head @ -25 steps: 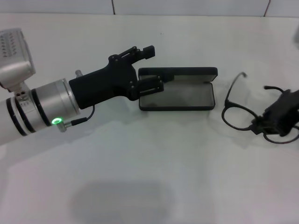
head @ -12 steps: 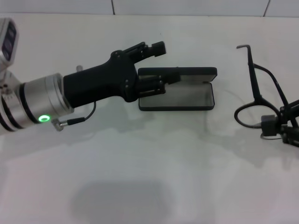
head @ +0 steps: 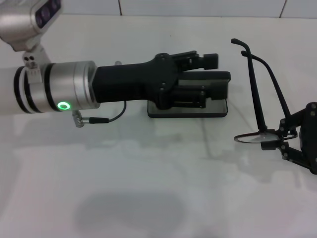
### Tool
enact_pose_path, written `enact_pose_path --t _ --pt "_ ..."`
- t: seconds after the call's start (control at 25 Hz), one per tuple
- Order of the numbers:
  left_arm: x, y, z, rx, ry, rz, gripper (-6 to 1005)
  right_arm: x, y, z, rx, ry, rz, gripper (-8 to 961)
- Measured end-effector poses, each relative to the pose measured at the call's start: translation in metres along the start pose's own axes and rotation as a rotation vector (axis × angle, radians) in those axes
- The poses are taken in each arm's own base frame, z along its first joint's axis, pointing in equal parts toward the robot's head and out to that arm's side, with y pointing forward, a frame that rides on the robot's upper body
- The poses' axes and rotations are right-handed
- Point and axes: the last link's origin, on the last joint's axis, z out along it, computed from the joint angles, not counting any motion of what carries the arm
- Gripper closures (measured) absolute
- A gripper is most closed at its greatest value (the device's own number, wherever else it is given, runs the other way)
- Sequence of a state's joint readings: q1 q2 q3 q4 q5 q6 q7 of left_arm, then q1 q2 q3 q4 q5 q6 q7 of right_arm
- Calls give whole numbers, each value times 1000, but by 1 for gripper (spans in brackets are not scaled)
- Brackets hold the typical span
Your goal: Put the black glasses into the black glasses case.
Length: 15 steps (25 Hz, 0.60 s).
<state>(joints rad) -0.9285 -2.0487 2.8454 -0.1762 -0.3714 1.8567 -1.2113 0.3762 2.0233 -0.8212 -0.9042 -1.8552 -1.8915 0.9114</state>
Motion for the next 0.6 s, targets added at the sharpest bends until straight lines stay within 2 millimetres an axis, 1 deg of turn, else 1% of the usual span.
enact_pose_path --t 0.2,0.32,0.48,0.6 --pt "10 6 9 -84 3 11 143 1 -6 3 16 6 -41 829" --pt "15 6 14 -110 -7 19 143 0 -8 5 22 4 -62 827" --pt "15 7 25 -141 -54 0 144 -3 -10 12 18 -21 -126 825" --pt "12 1 29 -111 -92 -44 144 -5 -13 20 22 -32 -166 824"
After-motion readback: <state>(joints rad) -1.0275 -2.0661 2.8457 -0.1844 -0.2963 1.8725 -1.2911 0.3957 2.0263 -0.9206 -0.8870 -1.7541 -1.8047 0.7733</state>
